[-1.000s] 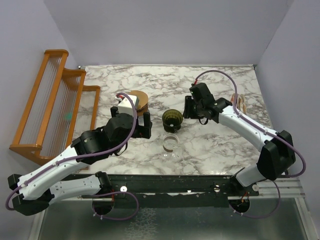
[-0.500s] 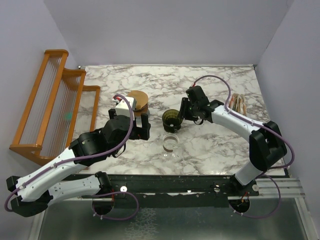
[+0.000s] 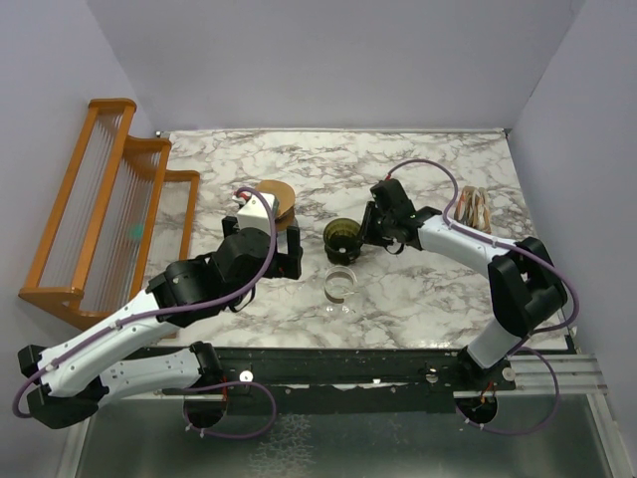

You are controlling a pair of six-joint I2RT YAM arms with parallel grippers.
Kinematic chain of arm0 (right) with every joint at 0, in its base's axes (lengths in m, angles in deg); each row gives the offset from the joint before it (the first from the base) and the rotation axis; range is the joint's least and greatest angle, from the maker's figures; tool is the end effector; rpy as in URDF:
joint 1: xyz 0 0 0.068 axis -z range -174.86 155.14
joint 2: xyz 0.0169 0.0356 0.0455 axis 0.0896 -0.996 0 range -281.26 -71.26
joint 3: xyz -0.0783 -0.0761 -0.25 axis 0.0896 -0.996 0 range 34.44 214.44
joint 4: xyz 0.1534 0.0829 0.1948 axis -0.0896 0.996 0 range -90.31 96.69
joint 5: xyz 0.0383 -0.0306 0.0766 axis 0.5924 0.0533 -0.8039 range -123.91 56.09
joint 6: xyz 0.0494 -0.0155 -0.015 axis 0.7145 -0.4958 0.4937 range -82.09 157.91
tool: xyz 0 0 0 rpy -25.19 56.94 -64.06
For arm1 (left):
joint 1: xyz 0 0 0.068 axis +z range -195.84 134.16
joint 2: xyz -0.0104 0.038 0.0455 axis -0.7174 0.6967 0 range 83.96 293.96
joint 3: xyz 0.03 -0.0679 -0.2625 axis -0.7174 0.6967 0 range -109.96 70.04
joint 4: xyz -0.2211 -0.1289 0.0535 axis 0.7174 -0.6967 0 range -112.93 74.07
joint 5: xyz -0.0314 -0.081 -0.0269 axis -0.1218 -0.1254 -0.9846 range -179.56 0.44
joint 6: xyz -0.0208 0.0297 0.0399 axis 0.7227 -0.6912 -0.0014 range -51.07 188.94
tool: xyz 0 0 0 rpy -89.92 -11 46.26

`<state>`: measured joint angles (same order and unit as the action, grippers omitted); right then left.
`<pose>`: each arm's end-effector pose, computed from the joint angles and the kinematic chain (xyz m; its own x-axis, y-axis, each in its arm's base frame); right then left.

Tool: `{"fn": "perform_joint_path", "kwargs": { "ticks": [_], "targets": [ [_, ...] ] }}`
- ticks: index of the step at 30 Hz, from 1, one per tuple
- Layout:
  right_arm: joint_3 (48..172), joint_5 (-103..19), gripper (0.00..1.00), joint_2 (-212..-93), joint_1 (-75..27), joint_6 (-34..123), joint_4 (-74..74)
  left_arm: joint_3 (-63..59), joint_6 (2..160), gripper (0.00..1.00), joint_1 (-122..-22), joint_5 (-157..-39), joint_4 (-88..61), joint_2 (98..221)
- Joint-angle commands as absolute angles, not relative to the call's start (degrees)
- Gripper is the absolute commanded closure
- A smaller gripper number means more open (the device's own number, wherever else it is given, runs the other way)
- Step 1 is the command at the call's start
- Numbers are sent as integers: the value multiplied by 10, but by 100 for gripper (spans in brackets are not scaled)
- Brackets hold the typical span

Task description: Place the coffee filter in the dripper

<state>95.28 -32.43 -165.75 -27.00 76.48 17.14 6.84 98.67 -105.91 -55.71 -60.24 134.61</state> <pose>0.2940 0.1837 0.2055 -0.8384 0.2093 -0.5033 0.0058 0.9267 0.3758 0.1005 -0.1347 0.3749 -0.4679 -0.0130 -0.8837 0.2895 0.9424 -0.1672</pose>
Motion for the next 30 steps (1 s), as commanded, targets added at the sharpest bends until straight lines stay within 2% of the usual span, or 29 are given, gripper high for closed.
{"fn": "perform_joint_path", "kwargs": {
  "ticks": [1, 8, 23, 30],
  "targets": [
    [948, -335, 73, -1660, -264, 775, 142, 67, 987, 1, -1057, -552, -610, 1349],
    [942, -335, 99, -1654, -262, 785, 131, 66, 985, 1, -1057, -551, -606, 1354],
    [962, -305, 100, -1554, -262, 754, 191, 73, 980, 1, -1057, -550, -601, 1356],
    [989, -334, 99, -1490, -262, 728, 244, 74, 977, 1, -1057, -541, -595, 1354]
  ]
}}
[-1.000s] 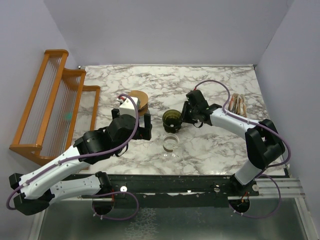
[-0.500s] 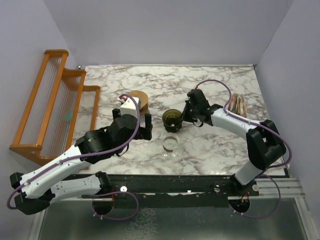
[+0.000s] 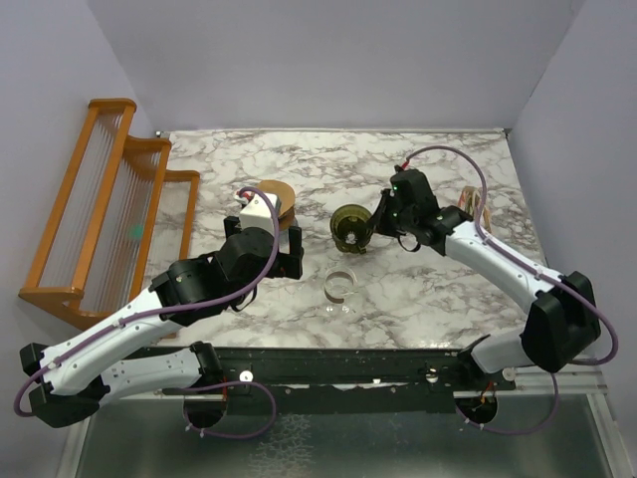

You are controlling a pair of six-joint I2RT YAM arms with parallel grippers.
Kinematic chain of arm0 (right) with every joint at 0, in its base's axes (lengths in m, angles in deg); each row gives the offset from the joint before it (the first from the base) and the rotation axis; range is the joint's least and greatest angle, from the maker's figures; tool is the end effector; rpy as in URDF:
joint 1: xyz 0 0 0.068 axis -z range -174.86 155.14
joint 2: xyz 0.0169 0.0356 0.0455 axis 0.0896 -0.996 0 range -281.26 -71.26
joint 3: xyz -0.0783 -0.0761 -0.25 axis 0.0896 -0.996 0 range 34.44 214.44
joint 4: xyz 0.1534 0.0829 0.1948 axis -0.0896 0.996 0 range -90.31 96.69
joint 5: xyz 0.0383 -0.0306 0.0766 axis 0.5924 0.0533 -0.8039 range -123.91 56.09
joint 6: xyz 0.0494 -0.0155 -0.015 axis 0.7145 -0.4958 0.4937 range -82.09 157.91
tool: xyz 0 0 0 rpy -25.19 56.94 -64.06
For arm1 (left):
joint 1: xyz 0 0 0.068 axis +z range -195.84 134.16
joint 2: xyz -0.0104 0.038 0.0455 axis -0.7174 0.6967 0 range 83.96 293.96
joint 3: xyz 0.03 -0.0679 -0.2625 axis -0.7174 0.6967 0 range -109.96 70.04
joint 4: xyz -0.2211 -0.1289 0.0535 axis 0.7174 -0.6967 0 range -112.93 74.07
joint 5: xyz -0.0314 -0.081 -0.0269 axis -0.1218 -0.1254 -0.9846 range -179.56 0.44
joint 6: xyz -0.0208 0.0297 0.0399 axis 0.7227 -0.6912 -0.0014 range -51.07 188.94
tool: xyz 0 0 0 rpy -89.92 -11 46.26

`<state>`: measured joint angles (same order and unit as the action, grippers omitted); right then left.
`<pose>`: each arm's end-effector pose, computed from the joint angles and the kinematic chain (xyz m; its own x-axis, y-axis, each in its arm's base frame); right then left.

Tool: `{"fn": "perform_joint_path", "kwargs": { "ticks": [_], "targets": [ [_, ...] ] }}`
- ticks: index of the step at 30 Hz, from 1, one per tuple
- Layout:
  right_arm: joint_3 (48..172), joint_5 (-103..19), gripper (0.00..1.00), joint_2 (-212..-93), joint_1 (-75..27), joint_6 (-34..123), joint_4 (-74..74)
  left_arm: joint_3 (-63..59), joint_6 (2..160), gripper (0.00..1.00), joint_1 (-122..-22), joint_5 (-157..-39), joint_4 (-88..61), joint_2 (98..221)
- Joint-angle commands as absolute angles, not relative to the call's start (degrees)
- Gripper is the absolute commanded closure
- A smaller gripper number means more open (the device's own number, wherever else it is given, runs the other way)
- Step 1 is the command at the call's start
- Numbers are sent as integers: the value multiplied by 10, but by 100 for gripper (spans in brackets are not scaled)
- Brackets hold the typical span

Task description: Place the coffee filter in the dripper

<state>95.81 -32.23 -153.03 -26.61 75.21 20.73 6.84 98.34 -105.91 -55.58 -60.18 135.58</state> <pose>0.2683 0.1649 0.2730 -0.7553 0.2449 -0.6079 -0.0625 0.8964 0.4388 0.1027 -0.1385 0.3725 -0.4723 0.0042 -0.8814 0.2893 0.9453 -0.1506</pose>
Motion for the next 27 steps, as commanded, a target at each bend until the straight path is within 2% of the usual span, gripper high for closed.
{"fn": "perform_joint_path", "kwargs": {
  "ticks": [1, 16, 27],
  "targets": [
    [997, -355, 100, -1482, -262, 723, 252, 75, 977, 1, -1057, -541, -594, 1354],
    [1124, -553, 100, -1468, -264, 636, 450, 75, 971, 1, -1057, -532, -594, 1334],
    [1134, -538, 100, -1468, -332, 613, 507, 64, 966, 1, -1057, -524, -597, 1329]
  ]
}}
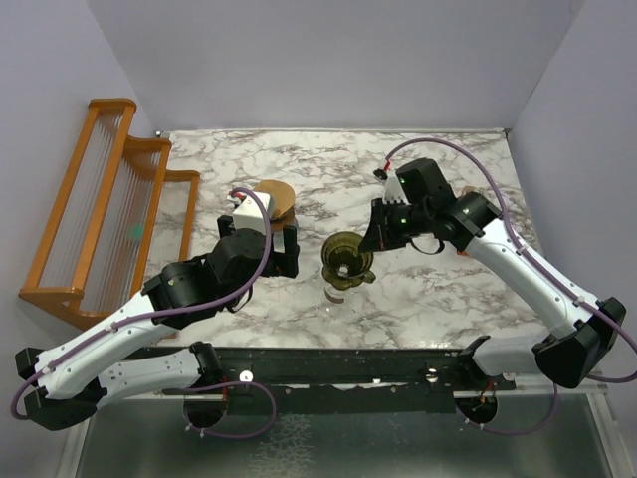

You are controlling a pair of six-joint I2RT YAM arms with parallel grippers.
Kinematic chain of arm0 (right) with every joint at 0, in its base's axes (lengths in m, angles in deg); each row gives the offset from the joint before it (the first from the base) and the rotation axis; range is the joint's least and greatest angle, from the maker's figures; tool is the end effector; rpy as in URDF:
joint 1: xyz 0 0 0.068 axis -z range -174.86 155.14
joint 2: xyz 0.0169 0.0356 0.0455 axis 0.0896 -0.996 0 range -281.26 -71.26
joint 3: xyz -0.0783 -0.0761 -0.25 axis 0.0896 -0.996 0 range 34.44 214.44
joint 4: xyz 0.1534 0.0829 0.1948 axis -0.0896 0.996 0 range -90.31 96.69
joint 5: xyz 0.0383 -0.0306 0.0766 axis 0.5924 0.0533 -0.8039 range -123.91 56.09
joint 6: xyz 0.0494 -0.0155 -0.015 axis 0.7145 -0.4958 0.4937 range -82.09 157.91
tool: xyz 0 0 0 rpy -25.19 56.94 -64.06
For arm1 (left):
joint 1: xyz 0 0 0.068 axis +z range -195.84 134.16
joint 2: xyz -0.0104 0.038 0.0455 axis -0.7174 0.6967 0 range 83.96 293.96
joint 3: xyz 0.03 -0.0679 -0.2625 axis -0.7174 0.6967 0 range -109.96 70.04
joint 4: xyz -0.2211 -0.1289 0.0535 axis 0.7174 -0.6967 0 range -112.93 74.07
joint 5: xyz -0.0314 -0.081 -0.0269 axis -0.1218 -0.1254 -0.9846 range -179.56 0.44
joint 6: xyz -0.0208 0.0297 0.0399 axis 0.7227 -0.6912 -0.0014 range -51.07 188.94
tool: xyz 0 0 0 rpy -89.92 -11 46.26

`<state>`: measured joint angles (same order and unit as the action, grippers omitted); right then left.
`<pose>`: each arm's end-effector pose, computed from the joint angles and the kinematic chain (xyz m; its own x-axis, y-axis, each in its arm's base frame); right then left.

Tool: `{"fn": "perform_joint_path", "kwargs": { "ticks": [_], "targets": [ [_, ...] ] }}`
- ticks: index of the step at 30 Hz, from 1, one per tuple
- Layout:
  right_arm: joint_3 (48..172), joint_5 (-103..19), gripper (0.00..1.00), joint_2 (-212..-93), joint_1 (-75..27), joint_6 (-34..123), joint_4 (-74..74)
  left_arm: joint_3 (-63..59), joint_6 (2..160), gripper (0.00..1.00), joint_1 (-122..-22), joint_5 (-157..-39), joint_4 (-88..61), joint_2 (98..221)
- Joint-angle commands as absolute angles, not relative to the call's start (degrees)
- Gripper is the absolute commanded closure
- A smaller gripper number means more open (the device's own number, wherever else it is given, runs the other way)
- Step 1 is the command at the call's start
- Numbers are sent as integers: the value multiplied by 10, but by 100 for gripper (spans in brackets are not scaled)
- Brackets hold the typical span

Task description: Place the coffee filter in the dripper

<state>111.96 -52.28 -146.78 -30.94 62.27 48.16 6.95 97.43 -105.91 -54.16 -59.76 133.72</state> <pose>0.2124 0.1687 0.3594 -0.8368 -0.1255 -0.5330 -0.4272 0.7584 0.4923 0.0992 -0.1309 0.3776 -0.4408 -0.0139 -0.8975 0.2812 0.9474 -0.1528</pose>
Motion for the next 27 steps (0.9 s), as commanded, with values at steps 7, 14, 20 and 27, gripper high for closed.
{"fn": "perform_joint_path", "kwargs": {
  "ticks": [7, 14, 20, 27],
  "targets": [
    [1132, -517, 100, -1480, -362, 616, 514, 67, 969, 1, -1057, -527, -600, 1327],
    [1121, -509, 100, -1482, -365, 628, 496, 69, 971, 1, -1057, -527, -601, 1321],
    [1115, -493, 100, -1493, -368, 630, 488, 70, 974, 1, -1057, -526, -605, 1317],
    [1100, -491, 100, -1499, -371, 630, 479, 71, 974, 1, -1057, -524, -607, 1315]
  ]
}}
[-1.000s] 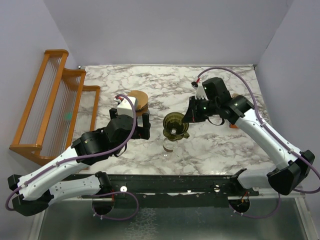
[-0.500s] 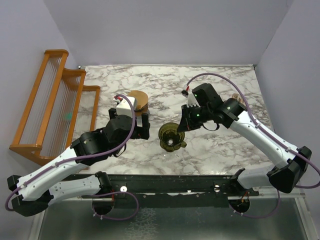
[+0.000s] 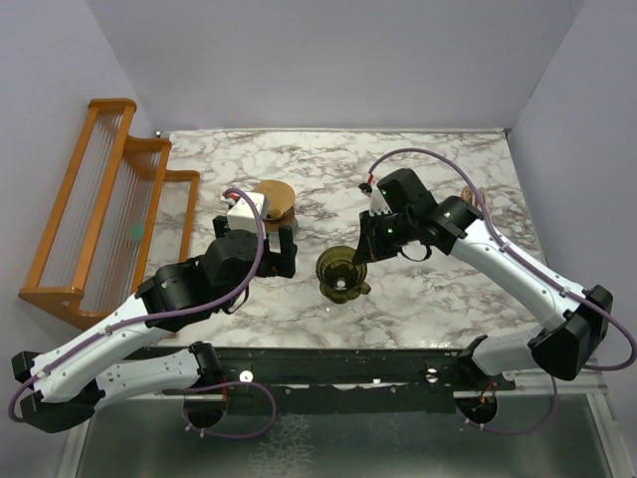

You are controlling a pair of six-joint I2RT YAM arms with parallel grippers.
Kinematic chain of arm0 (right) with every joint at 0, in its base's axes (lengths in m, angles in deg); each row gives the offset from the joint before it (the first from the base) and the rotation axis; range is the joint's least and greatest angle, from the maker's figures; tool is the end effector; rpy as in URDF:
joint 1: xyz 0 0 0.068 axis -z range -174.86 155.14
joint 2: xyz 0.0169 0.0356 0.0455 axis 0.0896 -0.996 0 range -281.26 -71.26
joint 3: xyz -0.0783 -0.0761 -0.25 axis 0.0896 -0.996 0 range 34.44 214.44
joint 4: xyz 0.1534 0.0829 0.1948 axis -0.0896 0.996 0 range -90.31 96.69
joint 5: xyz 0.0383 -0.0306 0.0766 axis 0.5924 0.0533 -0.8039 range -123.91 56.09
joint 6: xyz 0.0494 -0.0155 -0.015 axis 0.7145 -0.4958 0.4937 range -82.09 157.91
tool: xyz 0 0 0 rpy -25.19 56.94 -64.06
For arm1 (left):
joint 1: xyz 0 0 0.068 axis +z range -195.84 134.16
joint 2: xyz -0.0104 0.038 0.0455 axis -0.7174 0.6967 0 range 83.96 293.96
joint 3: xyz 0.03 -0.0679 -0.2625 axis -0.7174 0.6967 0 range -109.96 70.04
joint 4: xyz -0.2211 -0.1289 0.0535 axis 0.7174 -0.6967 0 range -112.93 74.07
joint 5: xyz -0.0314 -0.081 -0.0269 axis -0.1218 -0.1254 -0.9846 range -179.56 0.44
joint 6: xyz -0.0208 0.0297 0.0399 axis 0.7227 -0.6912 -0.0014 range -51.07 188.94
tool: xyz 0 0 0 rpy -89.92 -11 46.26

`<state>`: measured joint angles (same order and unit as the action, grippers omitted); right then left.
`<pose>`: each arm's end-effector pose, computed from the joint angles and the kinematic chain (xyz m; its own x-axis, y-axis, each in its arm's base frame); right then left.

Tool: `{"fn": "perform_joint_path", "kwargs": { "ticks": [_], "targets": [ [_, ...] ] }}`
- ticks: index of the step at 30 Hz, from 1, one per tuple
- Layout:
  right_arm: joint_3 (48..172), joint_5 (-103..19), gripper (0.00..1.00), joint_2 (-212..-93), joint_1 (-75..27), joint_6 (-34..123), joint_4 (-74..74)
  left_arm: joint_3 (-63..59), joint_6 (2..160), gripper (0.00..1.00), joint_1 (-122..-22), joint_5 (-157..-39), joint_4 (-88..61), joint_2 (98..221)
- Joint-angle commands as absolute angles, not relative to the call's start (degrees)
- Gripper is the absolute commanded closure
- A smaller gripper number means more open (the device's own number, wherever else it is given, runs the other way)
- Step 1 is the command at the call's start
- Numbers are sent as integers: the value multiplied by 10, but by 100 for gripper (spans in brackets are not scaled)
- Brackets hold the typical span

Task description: Place the coffee filter in the dripper

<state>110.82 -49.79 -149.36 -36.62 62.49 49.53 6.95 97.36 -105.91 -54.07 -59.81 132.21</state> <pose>0.2020 0.1935 0.3396 -0.8506 -0.2232 -0.4760 -0.4549 0.7664 0.4535 0.0957 -0.1247 0.3812 -0.4284 -0.0328 -0.9030 0.2826 0.9443 -0.1684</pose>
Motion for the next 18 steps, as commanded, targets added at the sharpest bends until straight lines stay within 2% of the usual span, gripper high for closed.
{"fn": "perform_joint_path", "kwargs": {
  "ticks": [1, 10, 18],
  "targets": [
    [1098, -491, 100, -1499, -371, 630, 478, 71, 974, 1, -1057, -524, -608, 1315],
    [1085, -486, 97, -1499, -372, 634, 467, 70, 975, 1, -1057, -522, -608, 1319],
    [1084, -487, 79, -1500, -373, 633, 465, 69, 974, 1, -1057, -522, -608, 1321]
  ]
}}
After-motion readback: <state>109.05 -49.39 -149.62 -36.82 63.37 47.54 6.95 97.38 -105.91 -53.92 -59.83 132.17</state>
